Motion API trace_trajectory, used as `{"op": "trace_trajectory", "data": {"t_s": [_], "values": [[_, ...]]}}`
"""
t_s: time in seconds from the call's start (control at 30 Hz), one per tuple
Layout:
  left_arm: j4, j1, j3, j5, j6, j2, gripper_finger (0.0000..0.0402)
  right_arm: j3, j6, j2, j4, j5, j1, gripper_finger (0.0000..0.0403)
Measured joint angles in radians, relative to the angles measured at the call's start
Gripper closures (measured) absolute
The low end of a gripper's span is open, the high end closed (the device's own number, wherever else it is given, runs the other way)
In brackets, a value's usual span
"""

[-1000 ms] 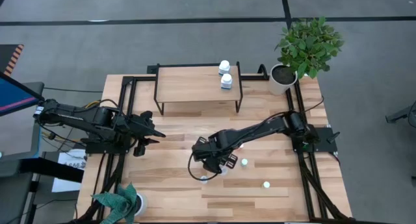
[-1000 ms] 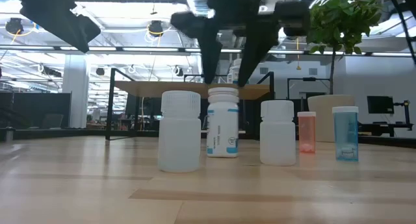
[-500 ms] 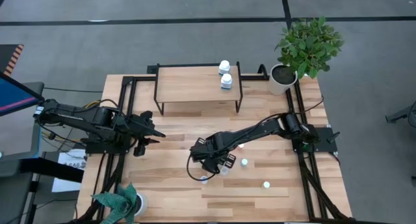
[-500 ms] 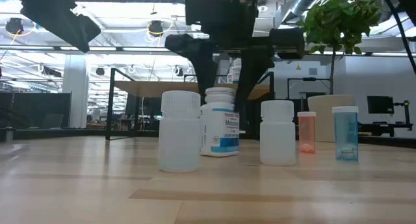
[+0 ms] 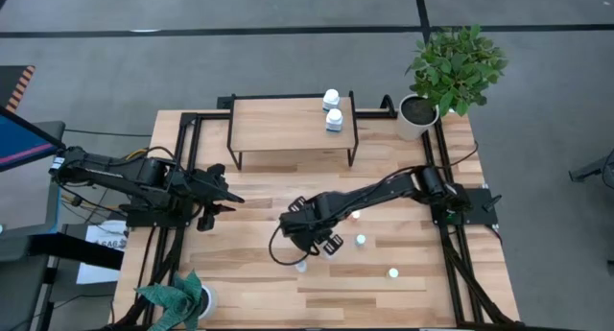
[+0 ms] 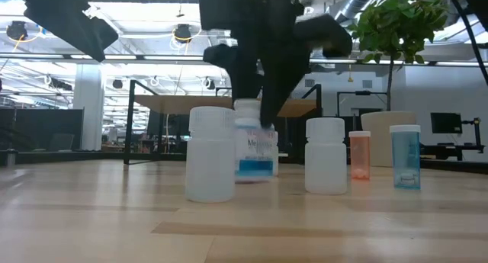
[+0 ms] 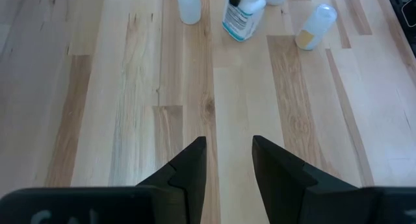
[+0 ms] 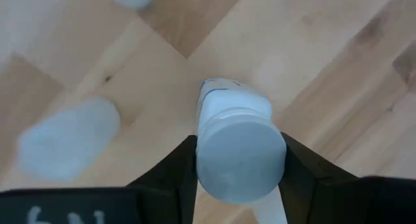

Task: Pick and place medicine bottles onto shelf by color
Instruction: Put the white pill bottle on the shelf aligned with other white pill bottles

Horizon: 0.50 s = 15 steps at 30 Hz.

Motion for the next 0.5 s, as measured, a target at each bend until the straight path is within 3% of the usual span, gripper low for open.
{"op": "trace_trajectory", "data": {"t_s": [0.23, 0.5], "values": [[0.000, 0.000, 0.000, 0.000, 0.000, 0.000, 0.0292, 0.172, 0.101, -0.037, -0.104, -0.128, -0.041, 0.0222], [0.000, 0.000, 0.000, 0.000, 0.000, 0.000, 0.0292, 0.386, 0.119, -0.076, -0.317, -0.130, -0.139, 0.0228]]}}
